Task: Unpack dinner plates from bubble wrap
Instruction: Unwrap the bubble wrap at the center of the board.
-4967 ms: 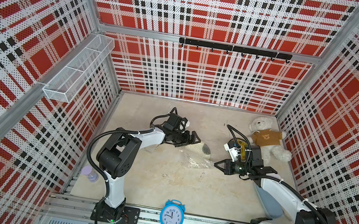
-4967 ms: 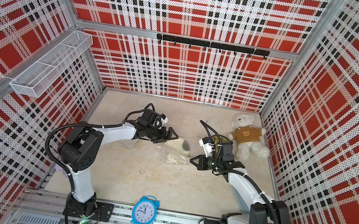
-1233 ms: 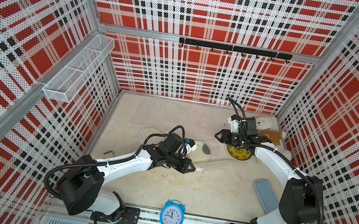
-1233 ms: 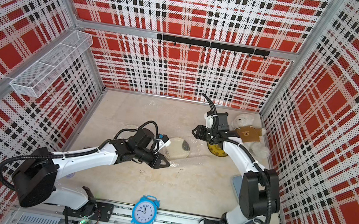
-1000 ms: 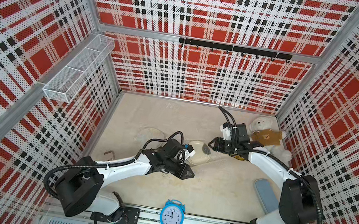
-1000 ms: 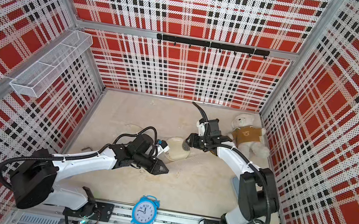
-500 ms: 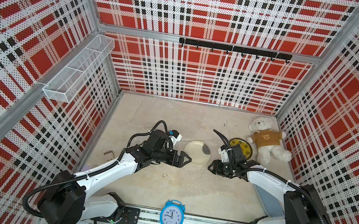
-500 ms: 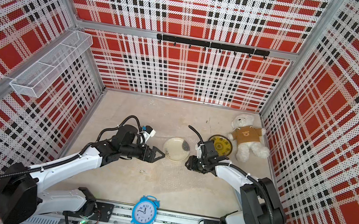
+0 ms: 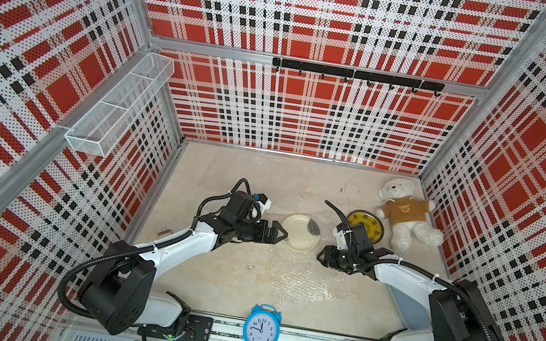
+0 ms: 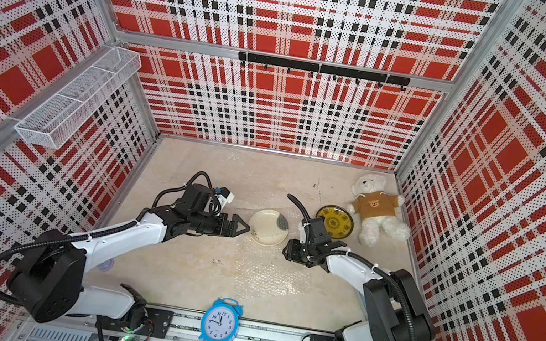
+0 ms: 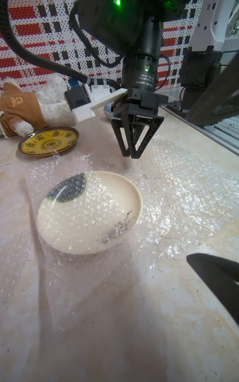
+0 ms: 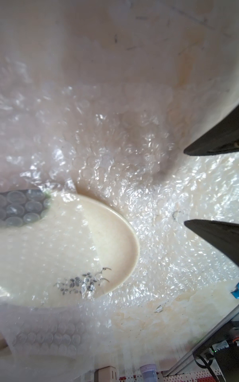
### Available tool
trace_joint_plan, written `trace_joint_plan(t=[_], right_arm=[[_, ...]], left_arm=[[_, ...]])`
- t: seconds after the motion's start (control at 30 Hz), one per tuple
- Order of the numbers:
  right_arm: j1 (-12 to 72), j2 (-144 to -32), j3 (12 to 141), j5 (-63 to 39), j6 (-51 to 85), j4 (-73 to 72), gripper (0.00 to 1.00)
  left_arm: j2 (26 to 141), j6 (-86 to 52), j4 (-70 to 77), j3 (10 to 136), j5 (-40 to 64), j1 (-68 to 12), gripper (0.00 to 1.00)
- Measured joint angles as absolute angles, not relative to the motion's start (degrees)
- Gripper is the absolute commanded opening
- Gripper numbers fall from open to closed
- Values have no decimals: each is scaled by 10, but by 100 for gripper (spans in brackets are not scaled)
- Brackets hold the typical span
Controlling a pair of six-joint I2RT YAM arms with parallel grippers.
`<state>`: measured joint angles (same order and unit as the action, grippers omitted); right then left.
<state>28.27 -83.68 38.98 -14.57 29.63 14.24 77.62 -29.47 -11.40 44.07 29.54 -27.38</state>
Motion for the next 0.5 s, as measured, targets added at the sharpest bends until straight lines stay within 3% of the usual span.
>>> trace_joint_plan(t=[0.5], right_arm=[[265,-836,416,-138,299,124,54]], left_arm=[[852,-285,-134,465,213,-316,97]])
